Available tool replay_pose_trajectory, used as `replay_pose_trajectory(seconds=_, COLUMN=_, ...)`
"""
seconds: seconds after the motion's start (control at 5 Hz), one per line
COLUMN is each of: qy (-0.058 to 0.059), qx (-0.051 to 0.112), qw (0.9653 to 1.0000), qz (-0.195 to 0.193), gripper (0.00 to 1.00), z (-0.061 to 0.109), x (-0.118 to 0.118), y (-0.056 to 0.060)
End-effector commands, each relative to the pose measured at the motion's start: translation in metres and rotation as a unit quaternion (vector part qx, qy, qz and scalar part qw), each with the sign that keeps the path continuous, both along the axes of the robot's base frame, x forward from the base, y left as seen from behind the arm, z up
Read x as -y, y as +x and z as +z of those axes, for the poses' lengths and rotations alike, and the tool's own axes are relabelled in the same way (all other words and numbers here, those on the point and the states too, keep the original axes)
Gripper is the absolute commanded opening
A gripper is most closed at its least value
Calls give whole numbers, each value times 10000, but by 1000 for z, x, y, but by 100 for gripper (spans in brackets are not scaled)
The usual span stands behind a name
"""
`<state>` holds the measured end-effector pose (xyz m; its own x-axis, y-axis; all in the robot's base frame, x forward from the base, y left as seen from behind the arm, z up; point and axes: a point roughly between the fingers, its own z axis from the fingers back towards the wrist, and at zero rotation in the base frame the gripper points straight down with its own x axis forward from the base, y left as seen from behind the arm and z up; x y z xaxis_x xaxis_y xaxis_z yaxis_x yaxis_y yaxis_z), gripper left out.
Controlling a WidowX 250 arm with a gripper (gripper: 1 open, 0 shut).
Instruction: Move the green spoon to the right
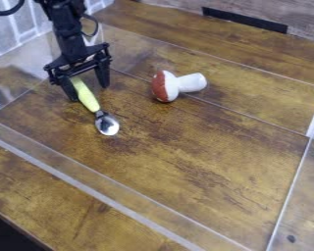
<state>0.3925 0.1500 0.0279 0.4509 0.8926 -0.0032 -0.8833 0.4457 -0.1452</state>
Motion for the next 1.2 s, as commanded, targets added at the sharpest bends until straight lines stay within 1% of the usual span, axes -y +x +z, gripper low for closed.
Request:
replay_pose_trajectory(seconds=0.0, qy=12, qx=36, qw=9996, qz=271, gripper=100, z=8, x=-16, y=-2)
replay_pose_trajectory(seconds=0.6, qy=-200, qx=-225, qw=9975, qz=632, gripper=100, z=7, x=-23, y=-4)
replay_pose_trajectory(seconds=1.0, qy=-350, qx=-418, qw=9951, qz=827, gripper=100, z=8, x=-25, y=-5)
